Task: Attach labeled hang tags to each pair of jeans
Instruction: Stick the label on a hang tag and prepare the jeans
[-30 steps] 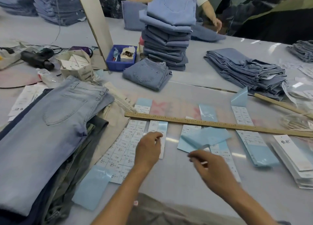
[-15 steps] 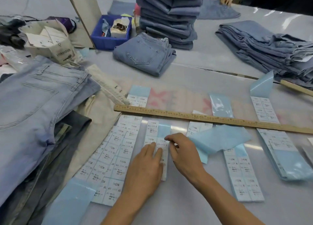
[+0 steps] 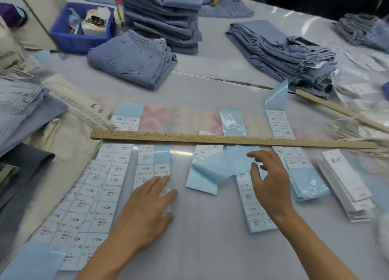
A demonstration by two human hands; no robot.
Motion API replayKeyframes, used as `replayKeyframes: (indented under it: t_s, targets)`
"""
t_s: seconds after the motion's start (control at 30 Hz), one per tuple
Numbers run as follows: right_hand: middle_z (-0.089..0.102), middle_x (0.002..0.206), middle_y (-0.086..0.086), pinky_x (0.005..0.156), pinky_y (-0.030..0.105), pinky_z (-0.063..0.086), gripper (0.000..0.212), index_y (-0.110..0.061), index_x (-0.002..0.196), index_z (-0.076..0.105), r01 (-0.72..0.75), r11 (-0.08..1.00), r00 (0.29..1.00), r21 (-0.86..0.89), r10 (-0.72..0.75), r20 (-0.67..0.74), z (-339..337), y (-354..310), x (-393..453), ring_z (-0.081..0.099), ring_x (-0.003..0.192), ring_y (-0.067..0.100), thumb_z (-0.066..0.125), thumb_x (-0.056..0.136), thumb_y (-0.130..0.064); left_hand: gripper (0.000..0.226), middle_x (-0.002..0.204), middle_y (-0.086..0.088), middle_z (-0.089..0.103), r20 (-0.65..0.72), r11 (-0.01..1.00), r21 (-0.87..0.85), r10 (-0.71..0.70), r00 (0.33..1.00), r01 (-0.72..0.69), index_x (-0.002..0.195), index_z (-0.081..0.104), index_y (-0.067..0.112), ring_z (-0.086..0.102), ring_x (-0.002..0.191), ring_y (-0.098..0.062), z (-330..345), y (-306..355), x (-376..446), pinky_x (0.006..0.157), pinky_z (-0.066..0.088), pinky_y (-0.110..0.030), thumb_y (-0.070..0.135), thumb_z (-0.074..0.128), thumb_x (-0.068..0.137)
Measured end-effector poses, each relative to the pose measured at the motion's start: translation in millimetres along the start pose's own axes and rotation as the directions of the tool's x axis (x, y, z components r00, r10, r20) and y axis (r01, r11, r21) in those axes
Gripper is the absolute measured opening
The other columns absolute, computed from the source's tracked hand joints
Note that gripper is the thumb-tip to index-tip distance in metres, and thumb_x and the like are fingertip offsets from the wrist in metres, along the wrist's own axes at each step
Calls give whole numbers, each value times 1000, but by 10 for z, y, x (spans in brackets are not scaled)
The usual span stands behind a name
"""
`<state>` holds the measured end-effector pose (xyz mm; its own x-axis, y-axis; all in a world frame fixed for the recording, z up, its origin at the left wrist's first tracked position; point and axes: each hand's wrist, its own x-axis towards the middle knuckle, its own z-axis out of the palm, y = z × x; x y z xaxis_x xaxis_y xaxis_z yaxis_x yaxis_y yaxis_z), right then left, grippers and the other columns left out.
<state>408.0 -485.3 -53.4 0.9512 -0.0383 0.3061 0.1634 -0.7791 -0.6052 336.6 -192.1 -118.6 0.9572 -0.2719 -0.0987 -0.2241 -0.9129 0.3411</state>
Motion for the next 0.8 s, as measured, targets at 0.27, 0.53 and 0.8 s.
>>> replayKeyframes:
  t_s: [0.27, 0.53, 0.8]
  targets:
    - [64, 107, -5, 85, 31, 55, 29, -16, 106, 70, 49, 998, 998, 29, -50, 28, -59, 112, -185, 61, 101, 10, 62, 91, 7, 50, 129, -11, 67, -53, 986, 99, 137, 989, -132, 108, 75, 21, 69, 110, -29, -195, -103, -69, 74, 61, -37, 18, 94, 61]
    - [48, 149, -4, 114, 29, 31, 41, -25, 140, 53, -86, 993, 969, -80, 102, 225, 132, 147, 142, 38, 140, 19, 58, 100, -23, 41, 132, -11, 66, -181, 992, -18, 120, 976, -125, 117, 73, 17, 67, 116, -33, -222, 61, 120, 84, 61, -47, 13, 86, 78]
    - [44, 153, -9, 122, 35, 16, 48, -29, 151, 41, 229, 967, 822, -112, -130, 554, 455, -15, -251, 33, 146, 12, 50, 103, -33, 60, 156, 5, 41, -63, 813, -581, -103, 993, 47, 154, 39, 25, 34, 144, -12, 2, 617, 976, 119, 22, -21, 15, 60, 98]
